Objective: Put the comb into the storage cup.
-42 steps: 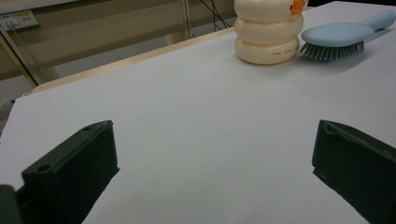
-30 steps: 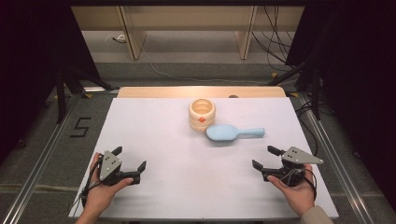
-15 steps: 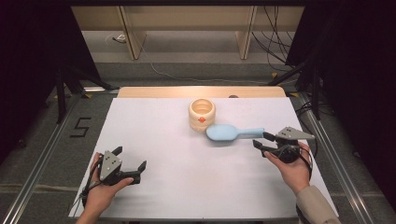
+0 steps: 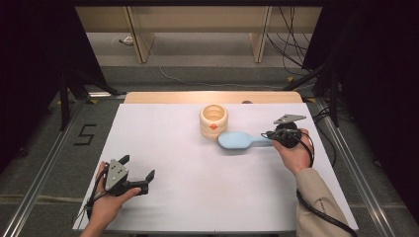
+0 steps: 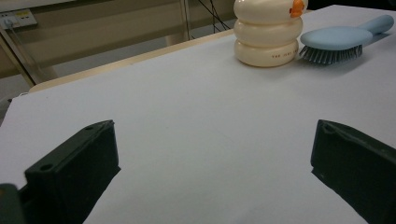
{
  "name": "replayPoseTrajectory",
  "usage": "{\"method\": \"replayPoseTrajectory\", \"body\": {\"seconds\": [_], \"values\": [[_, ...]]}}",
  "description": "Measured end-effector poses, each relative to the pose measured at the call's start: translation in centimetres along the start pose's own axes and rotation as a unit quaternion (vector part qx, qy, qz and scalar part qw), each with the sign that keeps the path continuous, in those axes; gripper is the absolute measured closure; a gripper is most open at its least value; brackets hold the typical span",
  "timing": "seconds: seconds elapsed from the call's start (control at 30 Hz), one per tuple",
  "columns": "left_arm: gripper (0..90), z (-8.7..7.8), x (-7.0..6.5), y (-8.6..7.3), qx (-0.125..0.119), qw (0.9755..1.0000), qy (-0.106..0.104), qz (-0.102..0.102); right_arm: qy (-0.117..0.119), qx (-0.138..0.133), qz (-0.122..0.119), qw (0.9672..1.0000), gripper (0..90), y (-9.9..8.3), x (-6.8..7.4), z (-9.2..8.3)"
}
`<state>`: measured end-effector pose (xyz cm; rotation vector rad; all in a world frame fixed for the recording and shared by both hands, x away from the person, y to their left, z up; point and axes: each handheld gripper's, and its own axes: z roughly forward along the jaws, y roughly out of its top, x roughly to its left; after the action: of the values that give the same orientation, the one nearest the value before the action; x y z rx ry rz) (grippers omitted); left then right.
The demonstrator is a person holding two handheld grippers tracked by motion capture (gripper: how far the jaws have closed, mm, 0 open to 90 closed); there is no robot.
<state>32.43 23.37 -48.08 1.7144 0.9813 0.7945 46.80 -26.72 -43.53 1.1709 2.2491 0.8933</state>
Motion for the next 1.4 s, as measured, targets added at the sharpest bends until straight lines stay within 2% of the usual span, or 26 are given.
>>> {"method": "replayPoseTrajectory", "body": {"seconds": [0.1,0.3,0.53,0.87,1.07,1.23,1.4], "values": [[0.4,0.0,0.0,0.0,0.000,1.0000,0.000,0.000,-0.002,0.007,0.003,1.0000,90.0,0.3,-0.3,0.6],[0.4,0.0,0.0,0.0,-0.001,1.0000,0.001,-0.003,-0.023,0.034,0.007,0.9991,90.0,0.9,-1.3,2.8],[0.5,0.0,0.0,-0.1,-0.001,1.0000,0.000,-0.002,-0.031,0.060,0.014,0.9976,90.0,0.6,-2.0,4.1],[0.6,0.0,0.0,-0.1,0.000,1.0000,0.001,-0.002,-0.031,0.072,0.016,0.9968,90.0,0.7,-2.3,4.8],[0.6,-0.1,0.0,0.0,-0.002,1.0000,0.001,-0.003,-0.028,0.089,0.002,0.9957,90.0,0.6,-1.9,5.2],[0.6,-0.1,0.0,0.0,-0.002,1.0000,0.001,-0.003,-0.023,0.100,-0.003,0.9948,90.0,0.5,-1.8,4.8],[0.6,-0.1,0.0,0.0,-0.003,1.0000,0.001,-0.004,-0.017,0.132,-0.028,0.9908,90.0,0.2,-1.0,3.9]]}}
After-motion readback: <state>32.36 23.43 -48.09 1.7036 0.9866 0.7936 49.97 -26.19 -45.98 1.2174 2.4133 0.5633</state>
